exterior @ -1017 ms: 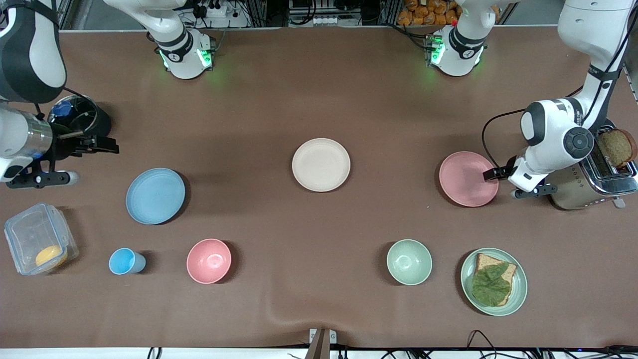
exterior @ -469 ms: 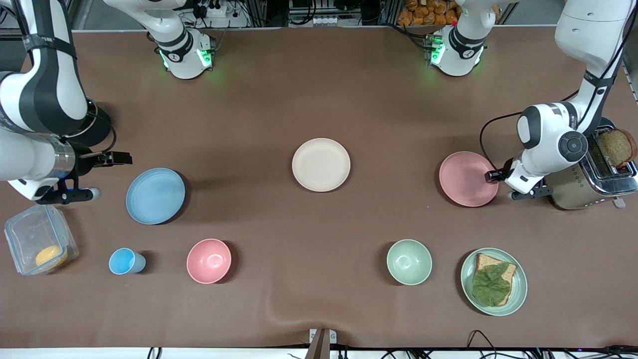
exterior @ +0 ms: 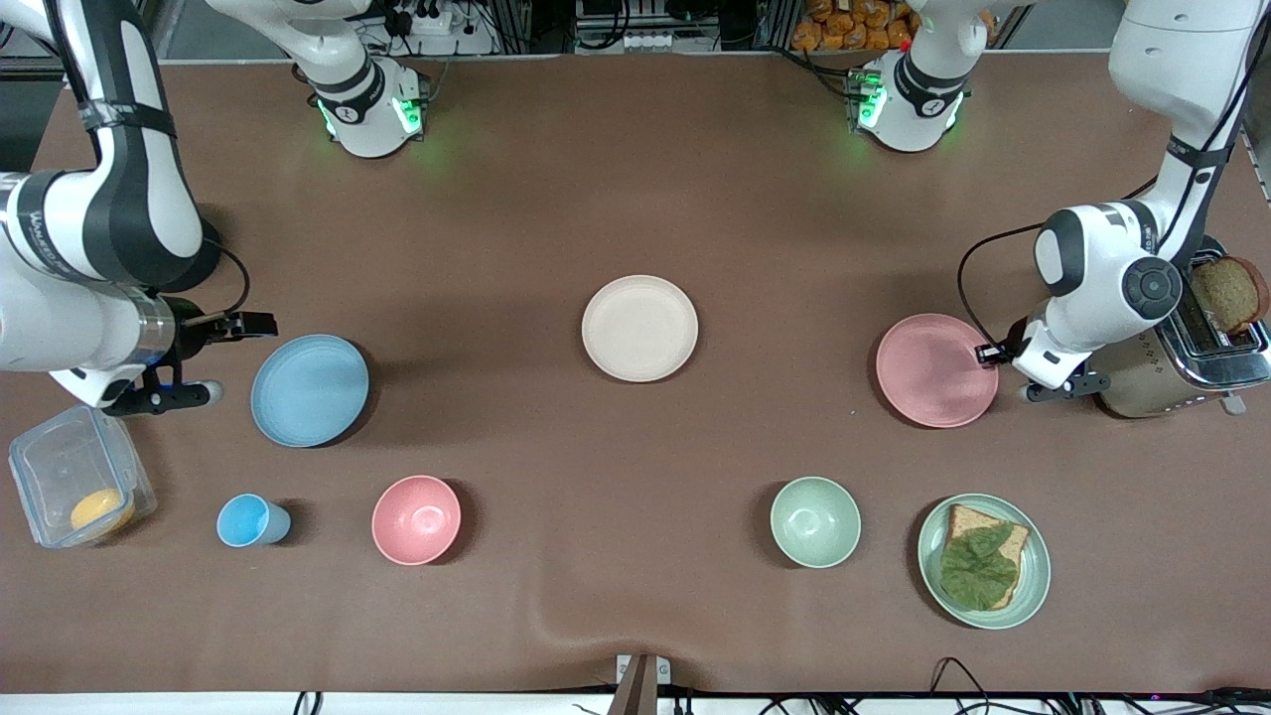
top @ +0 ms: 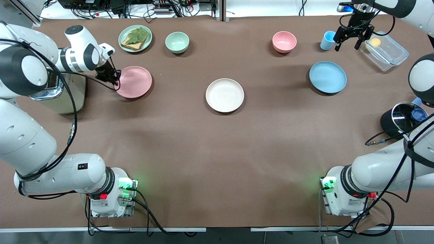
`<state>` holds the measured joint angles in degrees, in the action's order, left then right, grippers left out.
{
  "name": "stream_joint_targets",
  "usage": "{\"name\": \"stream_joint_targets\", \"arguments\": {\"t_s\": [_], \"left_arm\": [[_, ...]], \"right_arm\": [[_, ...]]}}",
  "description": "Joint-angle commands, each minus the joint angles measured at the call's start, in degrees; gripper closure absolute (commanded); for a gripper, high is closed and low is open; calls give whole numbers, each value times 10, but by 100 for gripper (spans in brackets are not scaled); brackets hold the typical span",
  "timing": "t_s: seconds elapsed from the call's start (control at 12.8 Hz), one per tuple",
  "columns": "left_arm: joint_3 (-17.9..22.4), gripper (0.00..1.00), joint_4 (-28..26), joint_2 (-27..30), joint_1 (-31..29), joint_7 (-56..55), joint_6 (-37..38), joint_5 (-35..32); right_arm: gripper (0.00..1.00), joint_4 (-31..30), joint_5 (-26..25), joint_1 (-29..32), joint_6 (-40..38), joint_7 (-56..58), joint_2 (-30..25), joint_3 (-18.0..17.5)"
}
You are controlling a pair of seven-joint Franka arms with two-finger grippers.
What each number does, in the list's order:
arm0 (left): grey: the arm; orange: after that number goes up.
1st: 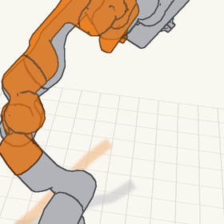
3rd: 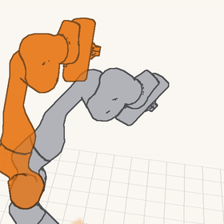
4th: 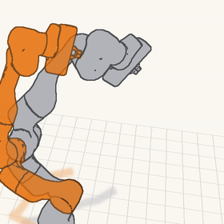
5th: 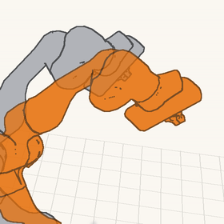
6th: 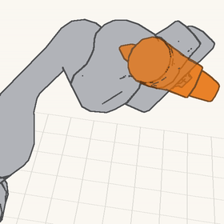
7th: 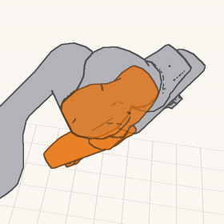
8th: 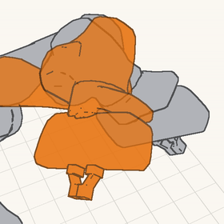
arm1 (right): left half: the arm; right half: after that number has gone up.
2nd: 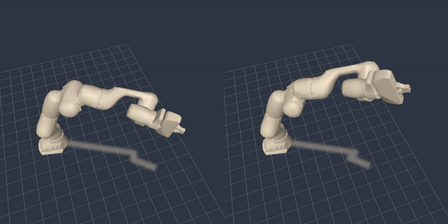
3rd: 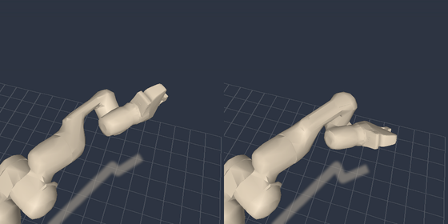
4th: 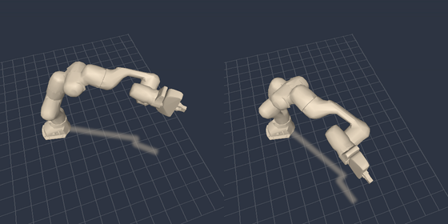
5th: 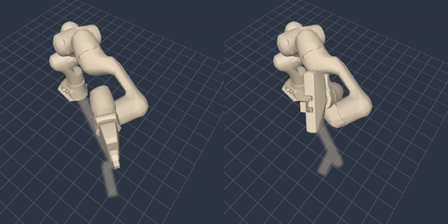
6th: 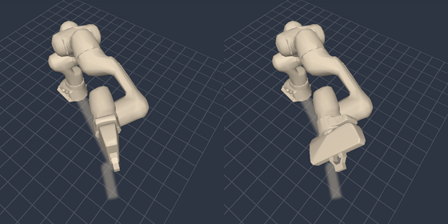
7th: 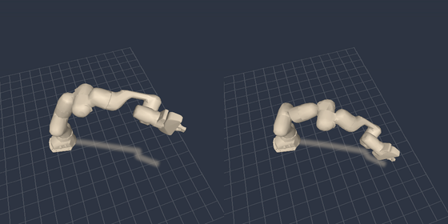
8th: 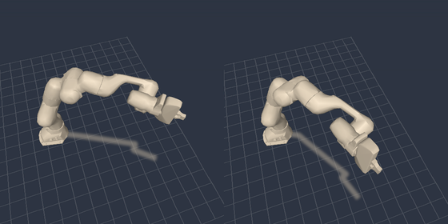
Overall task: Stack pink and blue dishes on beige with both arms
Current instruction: 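Slide the pink plate onto the beige plate while the right gripper grips blue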
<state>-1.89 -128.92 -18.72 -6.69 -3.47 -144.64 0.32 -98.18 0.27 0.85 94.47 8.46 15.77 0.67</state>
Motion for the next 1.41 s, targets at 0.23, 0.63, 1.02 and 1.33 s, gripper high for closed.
{"name": "stream_joint_targets", "arguments": {"t_s": [0.23,0.63,1.02,1.33], "left_arm": [[-100,100,75,64,0,-26,116,75],[-207,100,148,31,20,-204,132,76],[-215,100,166,-1,112,-325,124,75],[-215,100,156,-11,170,-405,109,70]], "right_arm": [[0,-74,-7,13,96,20,1,-2],[0,-104,-7,48,189,91,51,-3],[0,-102,-6,77,261,154,117,-3],[0,-92,-5,81,277,163,148,-3]]}}
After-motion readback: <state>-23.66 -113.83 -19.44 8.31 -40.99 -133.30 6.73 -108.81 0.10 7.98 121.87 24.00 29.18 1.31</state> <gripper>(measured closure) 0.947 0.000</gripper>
